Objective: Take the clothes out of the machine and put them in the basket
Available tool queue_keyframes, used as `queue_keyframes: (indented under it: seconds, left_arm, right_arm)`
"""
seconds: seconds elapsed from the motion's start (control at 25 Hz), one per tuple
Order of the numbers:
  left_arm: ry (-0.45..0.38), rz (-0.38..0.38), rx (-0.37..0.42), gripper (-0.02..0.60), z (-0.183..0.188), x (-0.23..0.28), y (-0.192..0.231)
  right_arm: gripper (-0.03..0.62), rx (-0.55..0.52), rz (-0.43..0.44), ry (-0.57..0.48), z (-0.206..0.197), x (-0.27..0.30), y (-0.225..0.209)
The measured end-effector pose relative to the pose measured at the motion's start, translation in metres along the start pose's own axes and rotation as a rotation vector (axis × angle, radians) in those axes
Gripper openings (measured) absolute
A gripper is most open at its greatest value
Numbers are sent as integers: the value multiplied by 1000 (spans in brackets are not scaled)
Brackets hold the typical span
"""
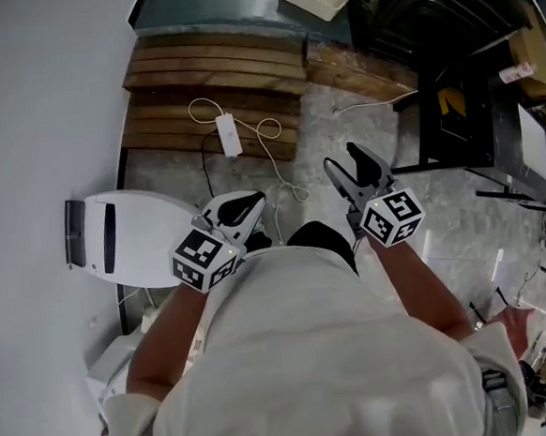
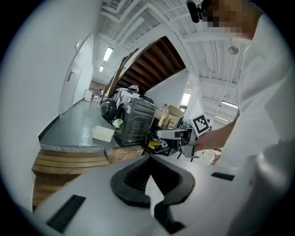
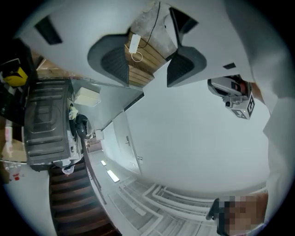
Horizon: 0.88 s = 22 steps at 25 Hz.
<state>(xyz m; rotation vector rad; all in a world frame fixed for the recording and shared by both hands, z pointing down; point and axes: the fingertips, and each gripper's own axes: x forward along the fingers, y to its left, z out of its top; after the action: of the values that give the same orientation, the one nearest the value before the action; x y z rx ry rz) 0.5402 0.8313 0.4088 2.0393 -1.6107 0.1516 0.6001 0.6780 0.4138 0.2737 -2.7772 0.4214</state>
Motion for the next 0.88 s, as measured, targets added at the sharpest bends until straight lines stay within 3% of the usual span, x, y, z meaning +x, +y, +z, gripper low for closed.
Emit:
queue_keyframes:
  seconds: [0.36, 0.64, 0.88]
  left_arm:
    - [-26, -6, -23, -4, 34, 8, 74]
    - [5, 8, -36, -5, 66, 53, 138]
    - [28, 21, -21, -5, 128, 122, 213]
  right_arm:
    - [262, -42, -19, 50, 31, 68, -17]
    - [262, -21, -39, 69, 56, 132, -83]
    - [262, 0, -1, 86, 92, 212, -155]
